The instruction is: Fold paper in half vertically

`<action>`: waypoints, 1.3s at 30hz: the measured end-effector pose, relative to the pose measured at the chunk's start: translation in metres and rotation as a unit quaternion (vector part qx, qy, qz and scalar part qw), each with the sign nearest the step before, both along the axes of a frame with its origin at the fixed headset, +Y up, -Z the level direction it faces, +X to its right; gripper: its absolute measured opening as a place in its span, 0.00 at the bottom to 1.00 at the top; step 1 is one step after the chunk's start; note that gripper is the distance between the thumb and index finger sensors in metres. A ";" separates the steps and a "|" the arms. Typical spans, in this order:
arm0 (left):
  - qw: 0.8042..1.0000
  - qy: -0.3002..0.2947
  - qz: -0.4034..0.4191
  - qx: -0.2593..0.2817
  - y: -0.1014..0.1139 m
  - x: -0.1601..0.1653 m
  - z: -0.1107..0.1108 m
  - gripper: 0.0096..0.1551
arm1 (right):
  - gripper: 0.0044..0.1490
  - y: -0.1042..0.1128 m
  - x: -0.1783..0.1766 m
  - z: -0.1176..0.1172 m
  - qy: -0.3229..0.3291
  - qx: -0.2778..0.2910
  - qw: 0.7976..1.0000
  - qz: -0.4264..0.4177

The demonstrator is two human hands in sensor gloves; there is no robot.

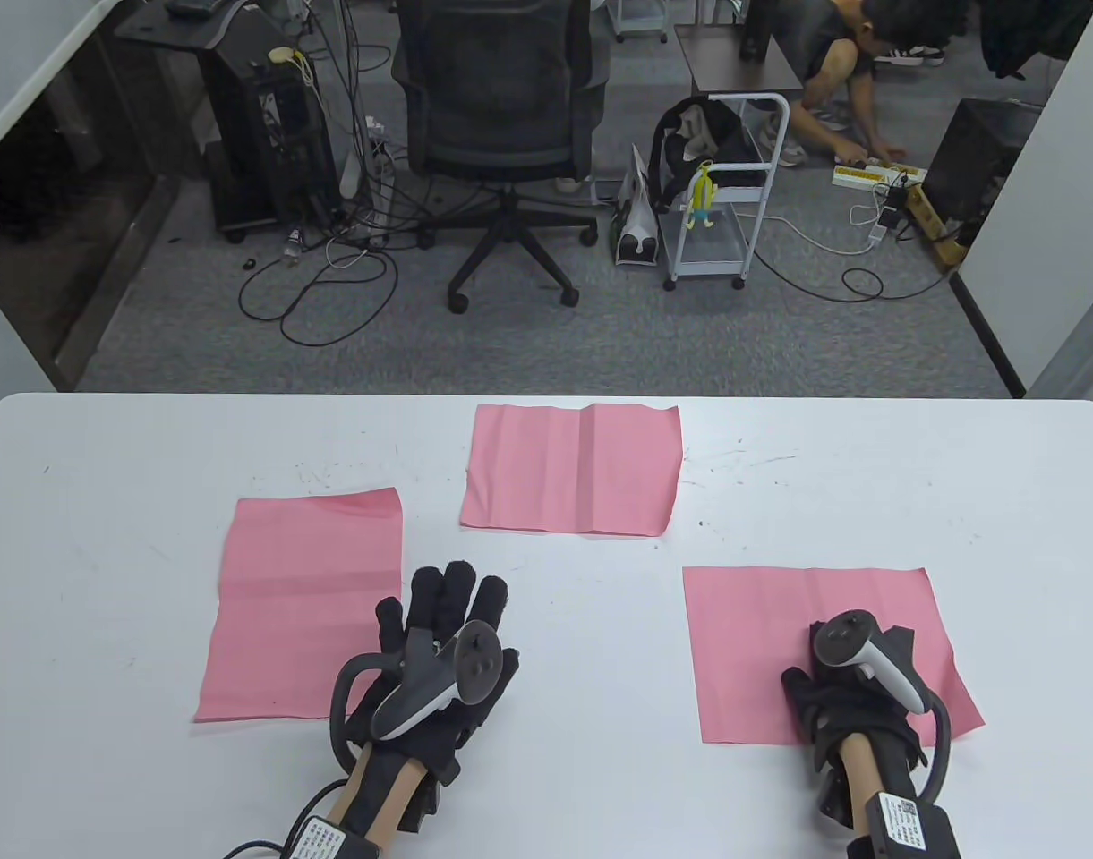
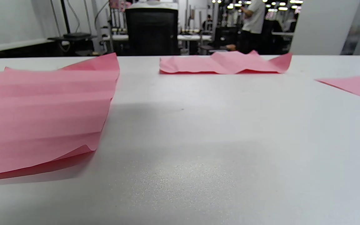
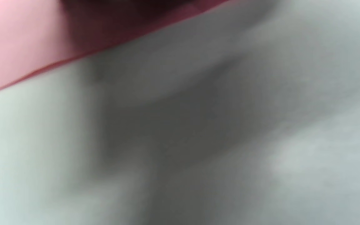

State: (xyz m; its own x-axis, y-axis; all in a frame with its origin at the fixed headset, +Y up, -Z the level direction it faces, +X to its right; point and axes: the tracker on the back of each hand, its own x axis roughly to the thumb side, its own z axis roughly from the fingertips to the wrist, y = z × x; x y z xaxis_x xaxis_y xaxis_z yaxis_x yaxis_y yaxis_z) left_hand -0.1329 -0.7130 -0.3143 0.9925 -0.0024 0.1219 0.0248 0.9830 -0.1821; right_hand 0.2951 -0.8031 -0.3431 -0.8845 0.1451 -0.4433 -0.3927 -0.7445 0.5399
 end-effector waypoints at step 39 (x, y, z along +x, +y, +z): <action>1.000 -0.005 0.019 -0.017 0.003 -0.004 0.000 0.47 | 0.45 -0.003 -0.221 -0.005 0.086 -0.007 0.996 0.027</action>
State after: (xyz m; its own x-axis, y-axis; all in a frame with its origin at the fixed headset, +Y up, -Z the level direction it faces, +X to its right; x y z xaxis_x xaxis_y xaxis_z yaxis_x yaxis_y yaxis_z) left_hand -0.1368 -0.7101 -0.3143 0.9905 0.0388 0.1318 -0.0094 0.9763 -0.2162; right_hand 0.0741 -0.8065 -0.3479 -0.9541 0.0895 -0.2857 -0.2523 -0.7542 0.6062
